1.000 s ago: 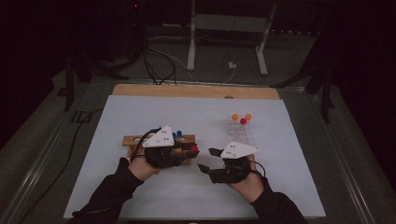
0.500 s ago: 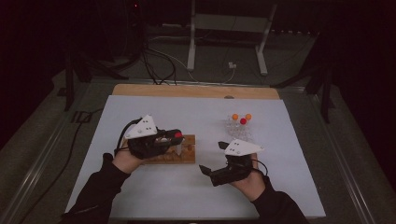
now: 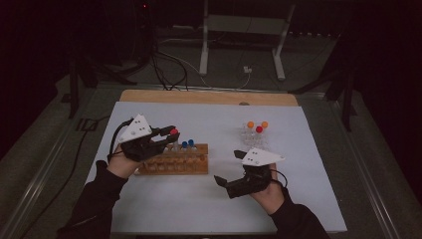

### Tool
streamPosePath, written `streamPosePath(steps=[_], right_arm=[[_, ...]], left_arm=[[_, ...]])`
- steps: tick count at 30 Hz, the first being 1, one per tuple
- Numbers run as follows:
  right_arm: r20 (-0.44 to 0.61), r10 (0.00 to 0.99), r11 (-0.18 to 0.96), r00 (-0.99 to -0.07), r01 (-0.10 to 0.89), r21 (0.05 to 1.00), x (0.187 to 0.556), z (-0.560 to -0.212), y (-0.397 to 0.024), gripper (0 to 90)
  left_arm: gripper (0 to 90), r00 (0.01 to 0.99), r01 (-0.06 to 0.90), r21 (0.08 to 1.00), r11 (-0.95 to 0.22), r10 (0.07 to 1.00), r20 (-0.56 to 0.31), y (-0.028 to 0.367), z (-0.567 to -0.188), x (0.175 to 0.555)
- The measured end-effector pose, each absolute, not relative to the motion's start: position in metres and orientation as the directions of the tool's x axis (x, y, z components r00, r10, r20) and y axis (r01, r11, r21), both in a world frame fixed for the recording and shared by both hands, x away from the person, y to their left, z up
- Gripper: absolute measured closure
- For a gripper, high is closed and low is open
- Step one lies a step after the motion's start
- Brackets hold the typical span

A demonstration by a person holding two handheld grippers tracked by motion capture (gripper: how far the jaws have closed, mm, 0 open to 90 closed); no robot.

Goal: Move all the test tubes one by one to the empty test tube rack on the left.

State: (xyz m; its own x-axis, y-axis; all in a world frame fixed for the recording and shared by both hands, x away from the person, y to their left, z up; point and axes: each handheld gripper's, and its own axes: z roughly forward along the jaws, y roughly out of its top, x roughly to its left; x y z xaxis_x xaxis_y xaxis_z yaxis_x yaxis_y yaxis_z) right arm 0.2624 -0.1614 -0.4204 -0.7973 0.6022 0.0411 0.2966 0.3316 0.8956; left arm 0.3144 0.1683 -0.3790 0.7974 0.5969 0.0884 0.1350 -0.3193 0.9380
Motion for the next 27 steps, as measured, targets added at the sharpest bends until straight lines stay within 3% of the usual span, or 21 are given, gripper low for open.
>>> streamPosePath(steps=[10,27], right_arm=[[0.040,0.599,0.334,-0.799,0.295,0.895,0.263,-0.421,-0.162,0.0],[0.041,0.593,0.336,-0.804,0.294,0.895,0.263,-0.421,-0.162,0.0]], left_arm=[[71.7,0.773,0.198,0.942,-0.270,0.634,0.019,0.179,-0.402,0.334],[71.7,0.778,0.297,0.908,-0.296,0.626,-0.050,0.174,-0.439,0.346]])
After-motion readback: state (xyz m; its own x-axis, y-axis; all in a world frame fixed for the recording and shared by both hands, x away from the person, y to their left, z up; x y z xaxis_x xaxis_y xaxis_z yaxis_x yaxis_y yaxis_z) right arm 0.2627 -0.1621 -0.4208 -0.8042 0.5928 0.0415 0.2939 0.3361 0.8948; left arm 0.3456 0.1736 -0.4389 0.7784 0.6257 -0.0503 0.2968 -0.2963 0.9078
